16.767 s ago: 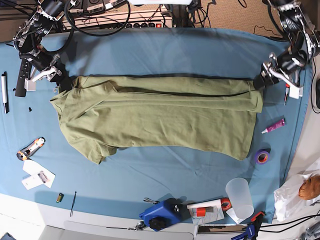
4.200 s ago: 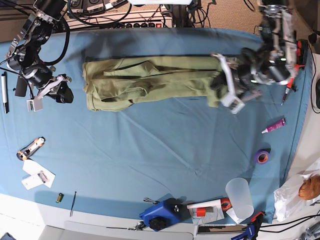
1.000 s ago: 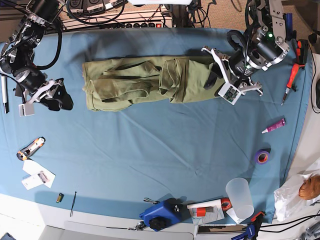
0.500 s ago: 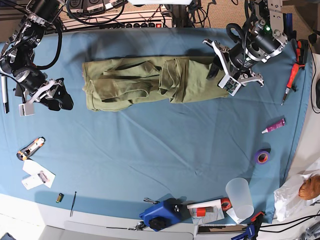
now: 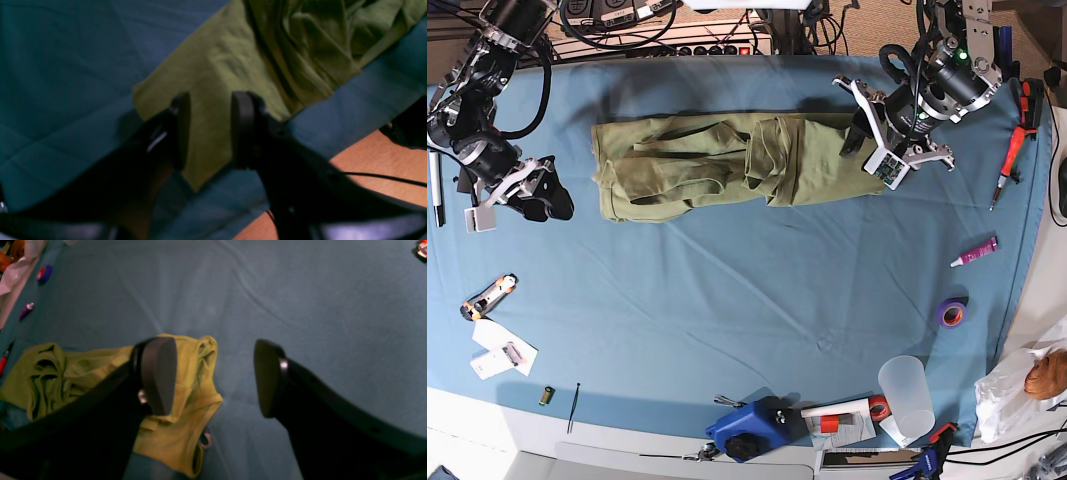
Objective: Layout the t-shirt on the table in an organized manner, then fold the t-shirt properly
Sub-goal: 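Release the folded end with the left gripper and hold it above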
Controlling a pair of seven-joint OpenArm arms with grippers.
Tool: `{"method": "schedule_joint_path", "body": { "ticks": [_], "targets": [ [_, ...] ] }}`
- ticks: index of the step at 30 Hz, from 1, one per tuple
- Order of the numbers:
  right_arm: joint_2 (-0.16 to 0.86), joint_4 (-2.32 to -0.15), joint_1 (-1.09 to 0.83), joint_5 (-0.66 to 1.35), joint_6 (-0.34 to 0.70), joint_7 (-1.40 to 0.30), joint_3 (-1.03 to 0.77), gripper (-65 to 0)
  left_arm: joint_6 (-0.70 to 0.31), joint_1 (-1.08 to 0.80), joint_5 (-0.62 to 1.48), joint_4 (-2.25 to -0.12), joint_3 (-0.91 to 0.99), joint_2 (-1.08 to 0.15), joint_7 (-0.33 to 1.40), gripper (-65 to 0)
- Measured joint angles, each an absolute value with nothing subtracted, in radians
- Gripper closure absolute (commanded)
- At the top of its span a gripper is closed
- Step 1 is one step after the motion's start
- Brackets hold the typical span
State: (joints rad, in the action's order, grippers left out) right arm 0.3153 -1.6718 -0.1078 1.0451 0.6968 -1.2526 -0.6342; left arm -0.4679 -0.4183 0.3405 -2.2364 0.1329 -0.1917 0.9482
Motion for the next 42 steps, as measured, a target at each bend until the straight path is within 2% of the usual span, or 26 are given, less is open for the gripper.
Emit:
{"method": "schedule_joint_path", "body": {
  "ticks": [42],
  "targets": [
    [0.315, -1.672, -0.108, 1.045, 0.697, -1.253, -0.634, -36.5, -0.468, -0.418, 0.340, -2.236, 0.133, -0.192, 0.937, -21.3]
  ]
}}
